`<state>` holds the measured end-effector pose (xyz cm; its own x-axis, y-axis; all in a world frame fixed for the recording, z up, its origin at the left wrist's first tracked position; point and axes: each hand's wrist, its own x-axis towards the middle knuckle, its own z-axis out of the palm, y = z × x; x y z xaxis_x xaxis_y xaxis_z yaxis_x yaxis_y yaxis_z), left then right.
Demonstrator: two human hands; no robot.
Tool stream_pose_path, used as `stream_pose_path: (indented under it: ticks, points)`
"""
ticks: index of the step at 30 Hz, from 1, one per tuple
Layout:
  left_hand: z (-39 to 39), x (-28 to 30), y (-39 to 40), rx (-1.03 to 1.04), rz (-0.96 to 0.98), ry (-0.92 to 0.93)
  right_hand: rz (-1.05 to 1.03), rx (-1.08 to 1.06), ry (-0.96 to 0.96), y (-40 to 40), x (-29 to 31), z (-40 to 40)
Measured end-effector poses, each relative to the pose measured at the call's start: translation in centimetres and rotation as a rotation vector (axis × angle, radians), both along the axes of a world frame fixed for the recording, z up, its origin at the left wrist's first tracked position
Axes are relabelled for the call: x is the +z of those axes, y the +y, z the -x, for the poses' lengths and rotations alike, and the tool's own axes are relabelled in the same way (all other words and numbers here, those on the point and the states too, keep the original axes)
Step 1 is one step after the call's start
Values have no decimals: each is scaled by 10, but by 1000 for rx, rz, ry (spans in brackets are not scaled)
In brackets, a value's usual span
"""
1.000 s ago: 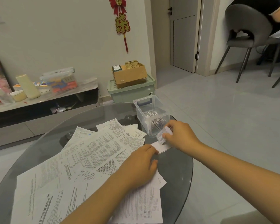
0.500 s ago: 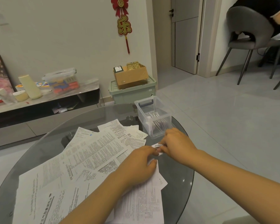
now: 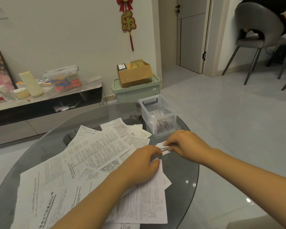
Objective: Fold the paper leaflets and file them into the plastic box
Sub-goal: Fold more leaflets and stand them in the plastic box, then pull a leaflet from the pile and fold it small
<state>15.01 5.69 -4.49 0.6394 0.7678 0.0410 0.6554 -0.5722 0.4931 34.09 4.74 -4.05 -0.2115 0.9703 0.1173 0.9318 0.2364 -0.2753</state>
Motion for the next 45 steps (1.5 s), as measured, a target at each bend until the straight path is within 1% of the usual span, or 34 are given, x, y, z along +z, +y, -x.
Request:
stream_pose_path:
  ticks: [3, 8, 11, 16, 19, 21, 22, 24, 26, 28, 32, 34, 36, 38, 40, 43, 45]
  points:
    - [-2, -1, -1, 30, -15, -21, 1, -12, -19, 0, 0, -2]
    - [-12, -8, -6, 152, -72, -94, 66, 15, -41, 3, 3, -4]
    - [-21, -9, -4, 169, -130, -90, 96, 46, -46, 4, 3, -4]
    - [-31, 4, 8, 127, -270, 126, 103, 73, -29, 1, 9, -8]
    - [-36, 9, 13, 38, -377, 317, 109, 77, -2, 0, 12, -13]
    - [-40, 9, 15, -53, -476, 353, 112, 73, 20, 1, 12, -15]
    - [-41, 10, 16, -97, -488, 340, 112, 72, 29, 2, 11, -15]
    - [-44, 13, 18, -77, -527, 328, 111, 70, 39, 1, 12, -14]
    - [-43, 14, 21, 26, -459, 281, 65, 79, 4, 0, 13, -13]
    - [-36, 18, 24, 87, -327, 241, -29, 99, -52, 0, 15, -13]
    - [-24, 25, 27, 135, -145, 37, -187, 165, -68, 0, 16, -13]
    - [-24, 26, 29, 142, -45, -29, -221, 175, -55, 2, 14, -16]
    - [-25, 27, 28, 106, -46, -16, -226, 152, -55, 3, 15, -17]
    - [-27, 26, 29, 66, -127, 74, -267, 135, -58, 5, 13, -18]
    - [-30, 23, 31, 75, -202, 139, -274, 100, -53, 8, 9, -19]
    - [-33, 19, 35, 149, -167, 91, -223, 92, -70, 9, 7, -14]
    - [-34, 19, 35, 160, -155, 94, -186, 72, -110, 10, 12, -10]
